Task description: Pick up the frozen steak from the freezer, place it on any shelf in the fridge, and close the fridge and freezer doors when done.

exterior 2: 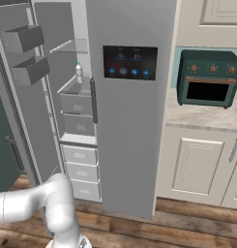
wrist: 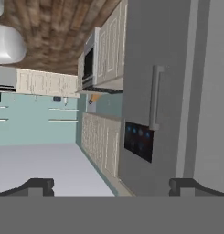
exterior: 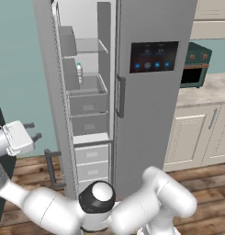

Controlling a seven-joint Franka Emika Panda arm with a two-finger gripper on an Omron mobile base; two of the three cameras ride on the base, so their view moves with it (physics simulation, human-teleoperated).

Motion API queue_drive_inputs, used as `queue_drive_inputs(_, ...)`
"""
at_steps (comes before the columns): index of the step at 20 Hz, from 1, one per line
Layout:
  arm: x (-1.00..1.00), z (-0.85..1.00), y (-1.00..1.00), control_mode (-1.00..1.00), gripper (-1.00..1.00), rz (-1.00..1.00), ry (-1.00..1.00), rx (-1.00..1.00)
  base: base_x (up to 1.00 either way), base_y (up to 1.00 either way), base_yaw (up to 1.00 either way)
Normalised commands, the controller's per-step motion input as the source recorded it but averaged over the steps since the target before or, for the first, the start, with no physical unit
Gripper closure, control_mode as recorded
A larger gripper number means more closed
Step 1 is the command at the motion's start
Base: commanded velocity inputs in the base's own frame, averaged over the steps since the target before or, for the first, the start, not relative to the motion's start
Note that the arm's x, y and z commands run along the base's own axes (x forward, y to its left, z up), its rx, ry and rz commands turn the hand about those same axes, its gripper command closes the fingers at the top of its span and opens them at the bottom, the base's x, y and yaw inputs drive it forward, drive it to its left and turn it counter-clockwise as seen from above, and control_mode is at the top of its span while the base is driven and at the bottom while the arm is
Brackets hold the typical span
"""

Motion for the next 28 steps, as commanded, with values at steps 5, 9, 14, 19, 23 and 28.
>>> queue_drive_inputs(5, 0.39, -0.15, 0.0, -1.0, -1.0, -0.02, 0.0, 0.0, 0.0, 0.0, 0.0)
queue_drive_inputs(9, 0.4, -0.11, 0.0, -1.0, -1.0, 0.0, 0.0, 0.0, 0.0, 0.0, 0.0)
queue_drive_inputs(14, 0.4, -0.14, 0.0, -1.0, -1.0, 0.0, 0.0, 0.0, 0.0, 0.0, 0.0)
queue_drive_inputs(19, 0.5, -0.17, 0.0, -1.0, -1.0, 0.0, 0.0, 0.0, 0.0, 0.0, 0.0)
queue_drive_inputs(23, 0.4, -0.12, -0.28, -1.0, -1.0, 0.0, 0.0, 0.0, 0.0, 0.0, 0.0)
queue_drive_inputs(28, 0.29, -0.02, -0.46, -1.0, -1.0, 0.0, 0.0, 0.0, 0.0, 0.0, 0.0)
